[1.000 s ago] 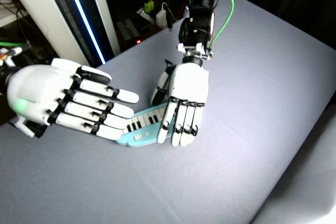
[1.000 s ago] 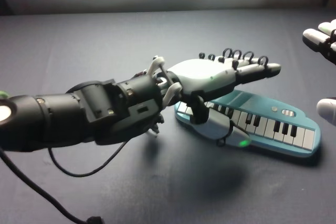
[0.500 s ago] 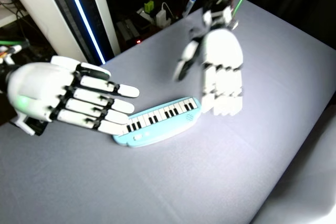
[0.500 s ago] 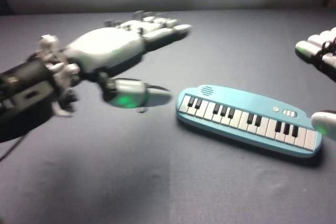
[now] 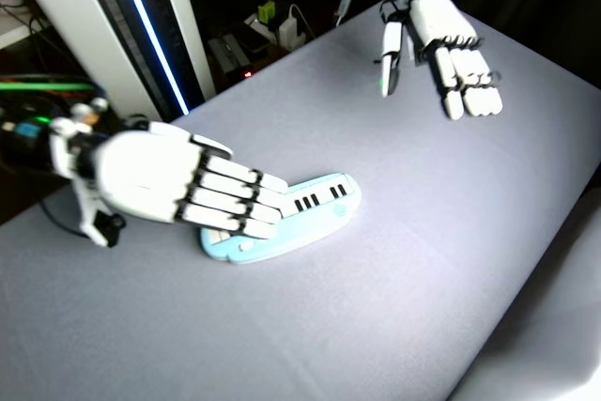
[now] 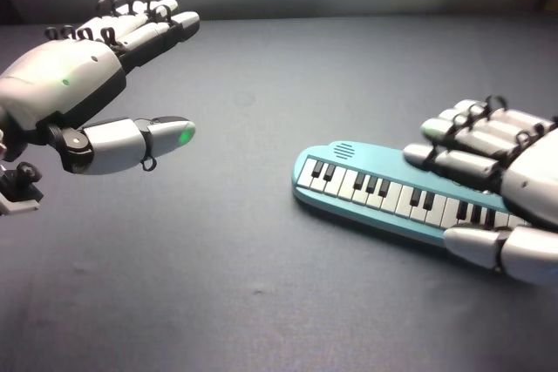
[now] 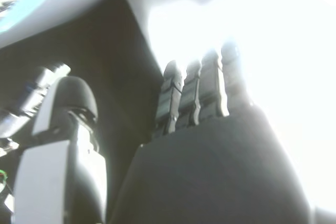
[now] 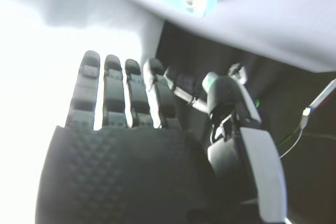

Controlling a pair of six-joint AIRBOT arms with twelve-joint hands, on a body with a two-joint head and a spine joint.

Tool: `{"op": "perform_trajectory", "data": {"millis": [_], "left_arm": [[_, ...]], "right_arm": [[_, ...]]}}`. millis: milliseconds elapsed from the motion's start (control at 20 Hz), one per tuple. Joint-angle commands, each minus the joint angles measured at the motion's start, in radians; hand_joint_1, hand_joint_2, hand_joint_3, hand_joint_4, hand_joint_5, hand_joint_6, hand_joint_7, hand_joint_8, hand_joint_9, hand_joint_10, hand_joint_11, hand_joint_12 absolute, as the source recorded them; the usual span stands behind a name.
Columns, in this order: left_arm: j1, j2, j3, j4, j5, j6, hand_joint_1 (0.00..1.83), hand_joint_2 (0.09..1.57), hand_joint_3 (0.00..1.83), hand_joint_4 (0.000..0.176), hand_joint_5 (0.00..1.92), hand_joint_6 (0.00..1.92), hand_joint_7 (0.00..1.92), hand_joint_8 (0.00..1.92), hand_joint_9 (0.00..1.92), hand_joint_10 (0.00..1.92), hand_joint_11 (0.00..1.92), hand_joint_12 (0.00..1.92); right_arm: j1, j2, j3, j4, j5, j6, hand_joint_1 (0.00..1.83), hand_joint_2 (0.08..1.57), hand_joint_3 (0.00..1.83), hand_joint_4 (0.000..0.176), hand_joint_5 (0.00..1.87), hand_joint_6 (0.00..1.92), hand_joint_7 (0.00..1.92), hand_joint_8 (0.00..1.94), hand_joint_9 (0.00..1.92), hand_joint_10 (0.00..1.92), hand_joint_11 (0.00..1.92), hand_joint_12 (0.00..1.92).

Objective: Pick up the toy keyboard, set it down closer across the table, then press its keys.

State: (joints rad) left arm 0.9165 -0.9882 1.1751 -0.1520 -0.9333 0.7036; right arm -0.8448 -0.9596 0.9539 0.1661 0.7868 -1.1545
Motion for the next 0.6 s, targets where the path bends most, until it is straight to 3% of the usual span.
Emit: {"op": "perform_trajectory", "data": {"millis": [0, 50, 100, 300, 350, 400, 450, 500, 550], "left_arm": [[-0.004, 0.002, -0.001, -0.011, -0.140, -0.002, 0.44, 1.27, 0.01, 0.000, 0.10, 0.00, 0.00, 0.00, 0.00, 0.00, 0.00, 0.00], [0.004, 0.002, -0.003, -0.019, -0.149, -0.002, 0.46, 1.27, 0.00, 0.000, 0.11, 0.00, 0.00, 0.00, 0.00, 0.00, 0.00, 0.00], [0.009, 0.002, -0.006, -0.022, -0.154, -0.002, 0.53, 1.26, 0.00, 0.007, 0.12, 0.01, 0.00, 0.00, 0.00, 0.00, 0.00, 0.00], [0.016, 0.003, -0.011, -0.030, -0.172, -0.003, 0.52, 1.26, 0.00, 0.006, 0.13, 0.01, 0.00, 0.00, 0.00, 0.00, 0.00, 0.00], [0.019, 0.004, -0.012, -0.033, -0.177, -0.003, 0.55, 1.25, 0.00, 0.016, 0.14, 0.01, 0.00, 0.00, 0.00, 0.00, 0.00, 0.00], [0.022, 0.005, -0.013, -0.037, -0.182, -0.003, 0.53, 1.25, 0.00, 0.016, 0.13, 0.00, 0.00, 0.00, 0.00, 0.00, 0.00, 0.00], [0.025, 0.007, -0.015, -0.039, -0.186, -0.003, 0.52, 1.25, 0.00, 0.016, 0.13, 0.00, 0.00, 0.00, 0.00, 0.00, 0.00, 0.00], [0.028, 0.008, -0.016, -0.042, -0.189, -0.003, 0.52, 1.25, 0.00, 0.016, 0.13, 0.00, 0.00, 0.00, 0.00, 0.00, 0.00, 0.00], [0.032, 0.008, -0.017, -0.046, -0.196, -0.003, 0.55, 1.26, 0.00, 0.013, 0.13, 0.00, 0.00, 0.00, 0.00, 0.00, 0.00, 0.00]], "right_arm": [[0.017, -0.009, 0.010, -0.005, 0.057, -0.020, 0.16, 1.39, 0.00, 0.027, 0.21, 0.04, 0.00, 0.00, 0.00, 0.00, 0.00, 0.00], [0.028, -0.028, 0.024, -0.004, 0.020, -0.032, 0.16, 1.39, 0.00, 0.007, 0.28, 0.03, 0.00, 0.00, 0.00, 0.00, 0.00, 0.00], [0.031, -0.040, 0.035, -0.003, -0.001, -0.032, 0.20, 1.39, 0.00, 0.000, 0.36, 0.04, 0.00, 0.00, 0.00, 0.00, 0.00, 0.00], [0.032, -0.048, 0.044, 0.003, -0.033, -0.033, 0.16, 1.37, 0.00, 0.000, 0.64, 0.02, 0.08, 0.00, 0.00, 0.00, 0.00, 0.00], [0.032, -0.048, 0.044, 0.004, -0.033, -0.033, 0.08, 1.38, 0.00, 0.000, 0.78, 0.03, 0.14, 0.00, 0.00, 0.00, 0.00, 0.00], [0.032, -0.047, 0.043, 0.004, -0.027, -0.033, 0.03, 1.38, 0.00, 0.000, 0.71, 0.01, 0.11, 0.00, 0.00, 0.00, 0.00, 0.00], [0.032, -0.044, 0.040, 0.007, -0.016, -0.033, 0.05, 1.39, 0.01, 0.000, 0.31, 0.00, 0.02, 0.00, 0.00, 0.00, 0.00, 0.00], [0.032, -0.037, 0.033, 0.011, 0.003, -0.033, 0.05, 1.39, 0.01, 0.000, 0.31, 0.00, 0.02, 0.00, 0.00, 0.00, 0.00, 0.00], [0.032, 0.005, 0.003, 0.014, 0.045, -0.033, 0.03, 1.41, 0.01, 0.013, 0.00, 0.00, 0.00, 0.00, 0.00, 0.00, 0.00, 0.00]]}}
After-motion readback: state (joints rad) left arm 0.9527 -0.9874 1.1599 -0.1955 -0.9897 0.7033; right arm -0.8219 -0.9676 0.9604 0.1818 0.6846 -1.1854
